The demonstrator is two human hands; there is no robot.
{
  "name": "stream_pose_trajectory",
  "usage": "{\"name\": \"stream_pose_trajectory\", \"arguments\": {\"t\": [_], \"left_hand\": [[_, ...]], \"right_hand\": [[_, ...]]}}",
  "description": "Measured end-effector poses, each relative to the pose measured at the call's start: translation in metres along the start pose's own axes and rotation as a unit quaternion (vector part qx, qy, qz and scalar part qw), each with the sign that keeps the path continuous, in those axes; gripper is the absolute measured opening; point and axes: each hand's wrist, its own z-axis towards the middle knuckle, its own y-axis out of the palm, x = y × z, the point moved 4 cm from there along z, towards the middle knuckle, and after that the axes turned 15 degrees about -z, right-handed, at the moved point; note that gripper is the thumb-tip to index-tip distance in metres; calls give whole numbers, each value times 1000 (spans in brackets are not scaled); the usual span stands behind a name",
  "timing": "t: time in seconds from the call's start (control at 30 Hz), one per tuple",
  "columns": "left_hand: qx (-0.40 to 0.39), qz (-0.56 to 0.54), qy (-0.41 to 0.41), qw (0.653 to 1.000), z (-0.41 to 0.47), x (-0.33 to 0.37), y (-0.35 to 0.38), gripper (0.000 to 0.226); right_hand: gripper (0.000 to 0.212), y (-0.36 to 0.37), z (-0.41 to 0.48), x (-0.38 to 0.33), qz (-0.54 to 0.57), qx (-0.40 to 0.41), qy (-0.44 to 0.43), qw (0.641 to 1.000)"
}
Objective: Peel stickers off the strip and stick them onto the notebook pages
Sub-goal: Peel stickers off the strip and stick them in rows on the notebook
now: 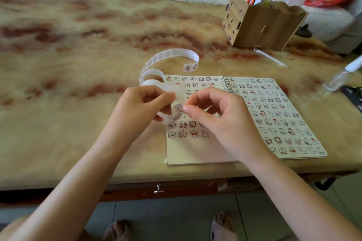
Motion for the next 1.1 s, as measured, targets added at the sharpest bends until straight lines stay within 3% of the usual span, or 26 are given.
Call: {"name": "stream_pose_trajectory", "arguments": {"t": [0.13, 0.23, 1.1], "left_hand": [[-2, 40, 6, 999, 1, -3, 0, 17], [-6, 63, 6, 998, 0, -5, 1, 17], [-18, 111, -4, 994, 1, -11, 2, 18]], "right_hand": [[7, 6, -2, 6, 38, -123, 86, 988], [10, 15, -5, 11, -7, -180, 126, 976], [7, 27, -14, 9, -119, -155, 140, 971]]}}
